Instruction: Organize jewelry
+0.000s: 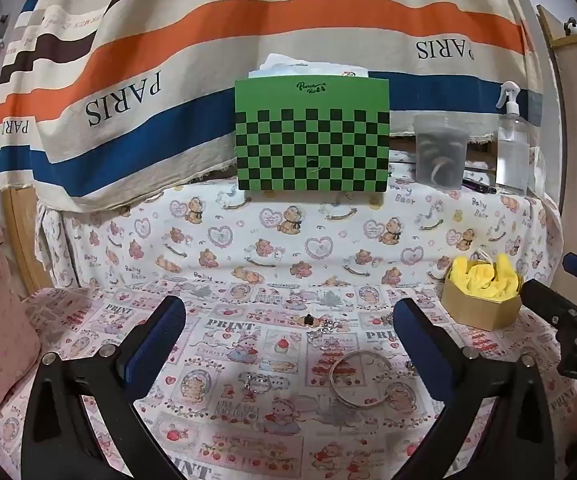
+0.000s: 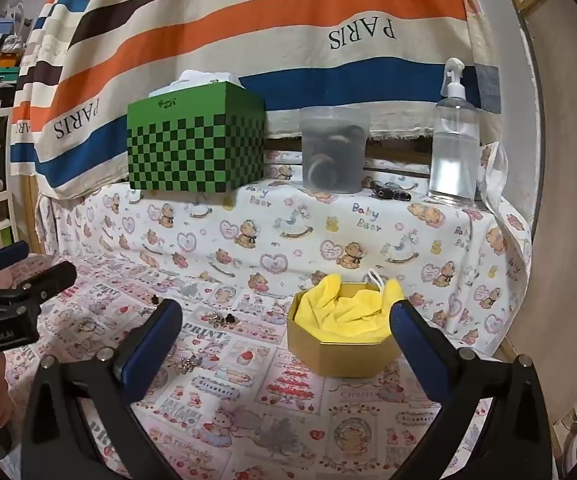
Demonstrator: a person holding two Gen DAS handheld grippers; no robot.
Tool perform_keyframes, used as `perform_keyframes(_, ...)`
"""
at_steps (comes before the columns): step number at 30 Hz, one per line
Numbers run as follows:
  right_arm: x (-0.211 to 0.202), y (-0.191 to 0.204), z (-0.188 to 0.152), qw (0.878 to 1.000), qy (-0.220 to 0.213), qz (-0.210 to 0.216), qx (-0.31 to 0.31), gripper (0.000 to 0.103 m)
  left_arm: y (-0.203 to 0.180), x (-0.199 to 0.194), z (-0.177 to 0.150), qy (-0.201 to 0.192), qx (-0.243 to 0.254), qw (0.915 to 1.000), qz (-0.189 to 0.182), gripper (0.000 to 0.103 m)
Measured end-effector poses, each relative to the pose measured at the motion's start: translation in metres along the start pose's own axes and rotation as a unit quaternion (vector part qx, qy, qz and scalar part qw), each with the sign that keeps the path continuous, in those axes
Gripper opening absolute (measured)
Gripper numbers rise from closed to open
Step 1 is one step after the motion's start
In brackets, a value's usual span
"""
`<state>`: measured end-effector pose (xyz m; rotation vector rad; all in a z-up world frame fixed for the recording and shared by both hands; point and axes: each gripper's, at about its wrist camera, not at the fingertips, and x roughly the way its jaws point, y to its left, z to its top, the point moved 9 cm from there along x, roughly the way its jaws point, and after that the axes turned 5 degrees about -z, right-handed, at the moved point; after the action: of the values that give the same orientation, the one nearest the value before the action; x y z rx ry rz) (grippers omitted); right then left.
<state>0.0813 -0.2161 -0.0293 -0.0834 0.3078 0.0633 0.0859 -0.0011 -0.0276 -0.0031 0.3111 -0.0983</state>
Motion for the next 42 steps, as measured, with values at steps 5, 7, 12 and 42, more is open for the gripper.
perform_keyframes(5, -0.002, 0.004, 0.001, 1.000, -0.010, 0.006, 0.006, 0.103, 0.001, 0.001, -0.001, 0.009, -0.009, 0.9999, 0.000, 0.103)
perform_keyframes(7, -0.004, 0.000, 0.002, 1.000, -0.010, 0.008, 0.006, 0.103, 0.001, 0.002, 0.001, 0.008, -0.007, 0.9999, 0.000, 0.103)
perform_keyframes(12, -0.001, 0.001, 0.000, 1.000, -0.010, 0.005, 0.004, 0.103, 0.000, -0.003, 0.002, -0.005, -0.003, 1.0000, -0.001, 0.103)
perform_keyframes(42, -0.005, 0.003, -0.001, 1.000, -0.015, 0.012, 0.003, 0.103, 0.002, -0.003, 0.002, -0.003, -0.005, 1.0000, 0.006, 0.103)
